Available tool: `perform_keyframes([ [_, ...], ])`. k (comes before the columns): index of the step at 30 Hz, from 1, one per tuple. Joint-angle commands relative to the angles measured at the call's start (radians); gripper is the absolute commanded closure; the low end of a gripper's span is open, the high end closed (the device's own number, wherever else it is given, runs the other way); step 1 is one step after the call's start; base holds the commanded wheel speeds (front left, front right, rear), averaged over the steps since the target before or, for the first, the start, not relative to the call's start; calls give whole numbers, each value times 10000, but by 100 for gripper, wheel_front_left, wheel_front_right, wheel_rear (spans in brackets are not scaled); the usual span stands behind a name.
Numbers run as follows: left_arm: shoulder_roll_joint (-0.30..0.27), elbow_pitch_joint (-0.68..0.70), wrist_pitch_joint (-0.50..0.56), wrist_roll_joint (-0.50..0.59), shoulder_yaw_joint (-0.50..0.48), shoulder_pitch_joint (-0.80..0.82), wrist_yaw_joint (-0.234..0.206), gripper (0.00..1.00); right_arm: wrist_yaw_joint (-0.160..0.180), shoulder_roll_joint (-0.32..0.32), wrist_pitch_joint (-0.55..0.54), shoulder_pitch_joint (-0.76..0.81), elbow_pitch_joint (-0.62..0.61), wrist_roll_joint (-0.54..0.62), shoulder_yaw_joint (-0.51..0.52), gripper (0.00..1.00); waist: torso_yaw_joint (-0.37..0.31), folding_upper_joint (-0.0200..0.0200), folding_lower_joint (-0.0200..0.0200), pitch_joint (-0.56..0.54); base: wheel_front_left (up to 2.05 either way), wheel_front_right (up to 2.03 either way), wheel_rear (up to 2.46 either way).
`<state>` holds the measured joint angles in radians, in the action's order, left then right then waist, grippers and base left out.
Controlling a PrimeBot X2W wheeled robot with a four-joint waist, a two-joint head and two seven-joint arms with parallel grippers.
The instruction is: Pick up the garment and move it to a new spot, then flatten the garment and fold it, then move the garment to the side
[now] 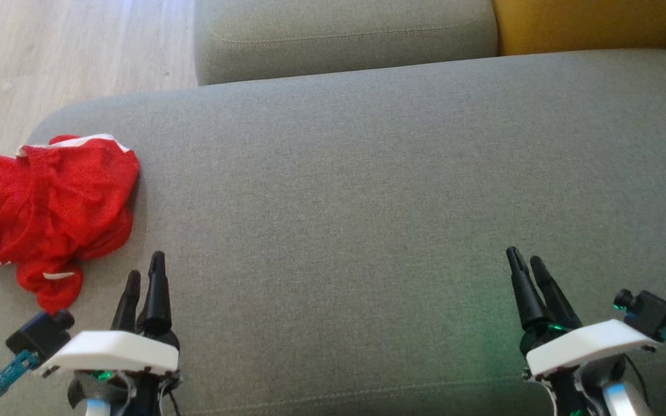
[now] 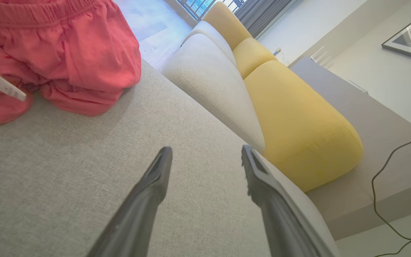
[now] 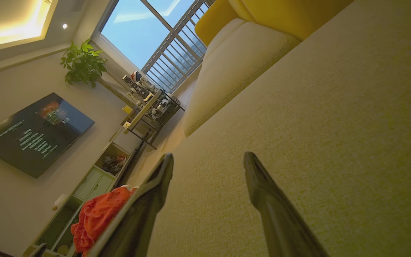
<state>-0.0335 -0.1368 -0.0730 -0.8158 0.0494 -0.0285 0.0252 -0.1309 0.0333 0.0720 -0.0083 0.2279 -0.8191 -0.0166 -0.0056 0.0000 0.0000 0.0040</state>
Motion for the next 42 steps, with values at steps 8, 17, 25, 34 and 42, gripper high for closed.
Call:
perform_keyframes([
  [8, -188, 394, -345, 1195, -87, 393, -94, 0, 1, 107, 341, -564, -575, 1355, -568, 0, -39, 0, 0, 36, 0, 0, 0],
  [17, -199, 681, -638, 2514, 68, 427, -229, 0, 1, 119, 636, -670, -821, 2734, -843, 0, -89, 0, 0, 74, 0, 0, 0],
  [25, -219, 734, -872, 3485, 255, 385, -213, 0, 1, 129, 873, -719, -1088, 3829, -766, 0, -101, 0, 0, 96, 0, 0, 0],
  [34, -216, 704, -1106, 4363, 376, 315, -101, 0, 1, 138, 1109, -746, -1151, 4933, -520, 0, -104, 0, 0, 89, 0, 0, 0],
  [42, -218, 853, -1339, 5424, 470, 262, -99, 0, 1, 147, 1344, -760, -1169, 5920, -343, 0, -121, 0, 0, 104, 0, 0, 0],
])
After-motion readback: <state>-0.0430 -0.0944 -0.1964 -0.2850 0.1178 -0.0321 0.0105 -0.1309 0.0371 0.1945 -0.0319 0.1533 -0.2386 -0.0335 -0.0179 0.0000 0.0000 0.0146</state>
